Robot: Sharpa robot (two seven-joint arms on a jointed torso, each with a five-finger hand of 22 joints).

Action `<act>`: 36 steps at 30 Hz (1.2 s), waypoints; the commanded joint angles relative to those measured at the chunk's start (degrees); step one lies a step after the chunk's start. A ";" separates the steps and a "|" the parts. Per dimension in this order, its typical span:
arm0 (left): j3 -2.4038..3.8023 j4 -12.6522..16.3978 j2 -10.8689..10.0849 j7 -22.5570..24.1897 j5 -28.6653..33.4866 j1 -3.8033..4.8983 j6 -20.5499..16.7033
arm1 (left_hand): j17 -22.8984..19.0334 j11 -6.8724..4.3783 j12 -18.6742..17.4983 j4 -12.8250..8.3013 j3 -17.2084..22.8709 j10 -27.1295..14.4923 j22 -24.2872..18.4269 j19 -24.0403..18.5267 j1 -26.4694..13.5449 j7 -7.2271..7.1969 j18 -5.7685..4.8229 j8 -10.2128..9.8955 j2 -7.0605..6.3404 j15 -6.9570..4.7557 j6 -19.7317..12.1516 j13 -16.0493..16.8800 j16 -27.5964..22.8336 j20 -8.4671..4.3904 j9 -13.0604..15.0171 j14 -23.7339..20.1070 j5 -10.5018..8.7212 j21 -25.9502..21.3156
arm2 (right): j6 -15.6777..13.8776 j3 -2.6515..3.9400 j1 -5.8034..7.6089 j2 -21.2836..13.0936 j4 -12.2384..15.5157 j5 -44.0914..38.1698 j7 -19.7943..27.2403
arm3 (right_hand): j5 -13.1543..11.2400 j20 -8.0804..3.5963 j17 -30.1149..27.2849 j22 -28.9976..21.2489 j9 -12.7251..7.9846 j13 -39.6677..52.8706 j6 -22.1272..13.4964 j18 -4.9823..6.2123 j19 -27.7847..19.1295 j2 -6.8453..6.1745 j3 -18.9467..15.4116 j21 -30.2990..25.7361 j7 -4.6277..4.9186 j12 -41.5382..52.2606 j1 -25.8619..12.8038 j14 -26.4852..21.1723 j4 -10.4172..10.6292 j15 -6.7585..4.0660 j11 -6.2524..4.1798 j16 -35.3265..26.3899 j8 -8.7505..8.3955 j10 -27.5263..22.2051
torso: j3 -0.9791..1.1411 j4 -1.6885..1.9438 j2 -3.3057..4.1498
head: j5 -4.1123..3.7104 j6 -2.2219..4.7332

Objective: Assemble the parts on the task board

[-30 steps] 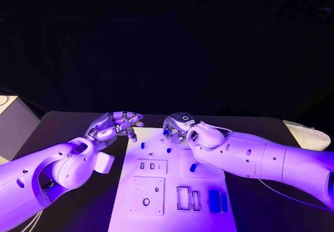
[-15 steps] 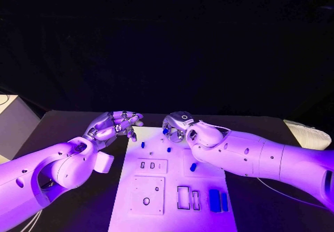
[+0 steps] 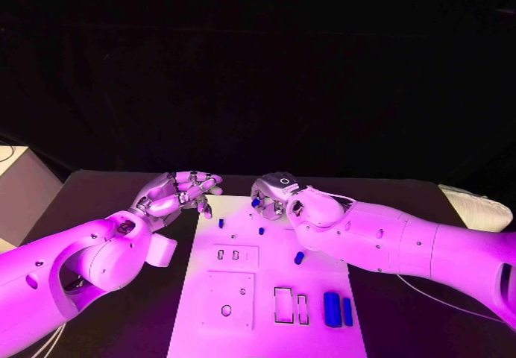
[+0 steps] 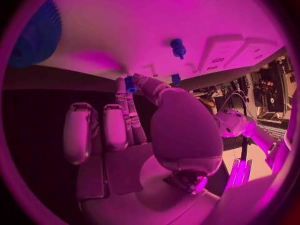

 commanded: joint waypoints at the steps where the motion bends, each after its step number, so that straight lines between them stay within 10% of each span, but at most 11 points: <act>1: 0.05 0.06 0.14 0.29 -0.24 0.03 1.16 | -0.07 -0.01 0.37 0.05 0.45 -0.40 0.11 -0.42 0.30 0.03 0.30 0.39 0.18 -0.03 -0.24 0.09 0.31 -0.13 0.08 -0.43 0.21 0.47 | 1.80 -0.01 -0.06 0.01 -0.19 -0.81 -0.28 | 0.05 0.25 -0.21 -0.20 5.16 -0.09 -0.47 -0.18 -0.29 -0.84 0.24 -0.28 0.07 -0.32 -0.51 1.32 0.34 0.44 0.10 0.12 0.27 -0.67 | -0.05 -0.01 0.04 | -0.07 -0.05; 19: 0.05 -0.13 0.23 0.23 -0.26 0.02 1.20 | -0.07 -0.01 0.37 0.05 0.45 -0.40 0.11 -0.42 0.30 0.03 0.30 0.39 0.18 -0.03 -0.24 0.09 0.31 -0.13 0.08 -0.43 0.21 0.47 | 1.06 -0.03 -0.06 -0.33 0.09 -0.62 -0.28 | -1.04 1.61 -3.04 -3.02 5.31 -0.58 -5.55 0.42 -1.57 -3.83 -0.11 -2.60 1.44 -0.62 -1.91 0.35 1.64 1.83 1.71 -1.32 -2.77 -6.47 | -0.02 0.01 0.05 | -0.07 -0.18; 22: 0.05 -0.19 0.18 0.20 -0.26 0.02 1.16 | -0.09 0.02 0.42 0.05 0.52 -0.49 0.18 -0.53 0.26 0.06 0.30 0.39 0.24 0.00 -0.29 0.12 0.30 -0.10 0.10 -0.48 0.21 0.57 | 0.62 -0.03 -0.06 -0.49 0.22 -0.60 -0.42 | -4.26 1.63 -4.14 -3.98 5.38 -0.29 -7.19 0.65 -1.90 -4.63 -2.07 -3.48 1.36 -0.47 -2.27 0.08 2.47 1.74 1.54 -1.95 -3.89 -7.39 | -0.02 0.02 0.06 | -0.05 -0.19; 36: 0.05 -0.42 0.14 0.20 -0.26 0.02 1.15 | -0.09 0.02 0.42 0.05 0.52 -0.49 0.18 -0.53 0.26 0.06 0.30 0.39 0.24 0.00 -0.29 0.12 0.30 -0.10 0.10 -0.48 0.21 0.57 | -3.10 -0.02 -0.07 -4.46 4.51 -0.02 0.00 | -4.87 1.38 -7.63 -6.97 6.10 1.44 -9.22 1.19 -2.64 -3.54 -12.57 -6.53 1.23 -0.13 1.43 -0.57 4.85 1.44 1.22 -4.18 -5.72 -9.31 | -0.01 0.06 0.08 | 0.17 -0.17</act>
